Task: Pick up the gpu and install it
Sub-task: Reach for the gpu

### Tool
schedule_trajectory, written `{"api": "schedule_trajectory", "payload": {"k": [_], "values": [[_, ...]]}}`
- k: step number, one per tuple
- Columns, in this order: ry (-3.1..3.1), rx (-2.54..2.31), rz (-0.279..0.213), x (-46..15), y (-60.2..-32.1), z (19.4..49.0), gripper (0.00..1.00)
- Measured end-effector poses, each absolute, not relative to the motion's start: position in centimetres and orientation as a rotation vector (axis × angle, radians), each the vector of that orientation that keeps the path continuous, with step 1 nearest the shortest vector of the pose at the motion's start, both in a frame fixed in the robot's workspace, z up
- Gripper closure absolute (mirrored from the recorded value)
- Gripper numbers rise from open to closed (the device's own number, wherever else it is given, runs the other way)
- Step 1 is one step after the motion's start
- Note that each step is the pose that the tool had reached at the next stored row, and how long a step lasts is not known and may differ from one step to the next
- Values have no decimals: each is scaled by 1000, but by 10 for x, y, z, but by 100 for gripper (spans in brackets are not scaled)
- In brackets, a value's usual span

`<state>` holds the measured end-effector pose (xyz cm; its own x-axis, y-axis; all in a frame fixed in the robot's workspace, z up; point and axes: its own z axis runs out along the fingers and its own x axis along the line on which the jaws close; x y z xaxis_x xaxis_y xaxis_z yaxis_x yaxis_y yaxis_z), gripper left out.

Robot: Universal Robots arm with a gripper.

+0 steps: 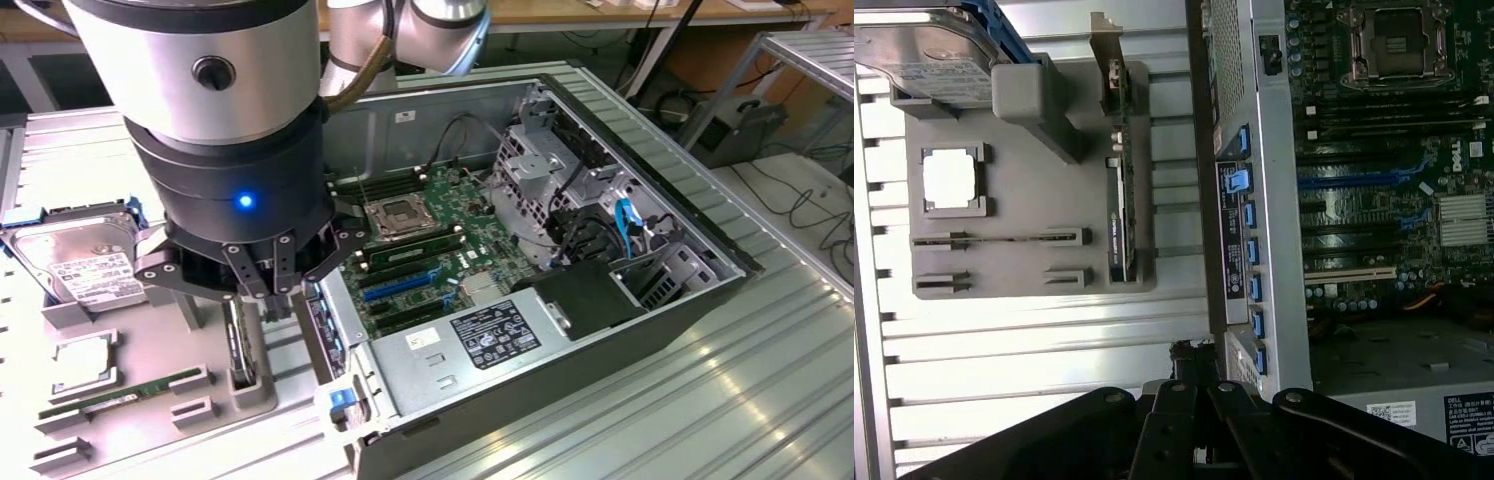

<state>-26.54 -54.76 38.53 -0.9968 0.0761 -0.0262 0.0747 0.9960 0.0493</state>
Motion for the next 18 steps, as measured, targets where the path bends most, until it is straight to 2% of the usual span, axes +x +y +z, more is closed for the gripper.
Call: {"api": "schedule_trajectory", "payload": {"k": [18], "values": [[3110, 118, 75, -265, -561, 385, 89]]}}
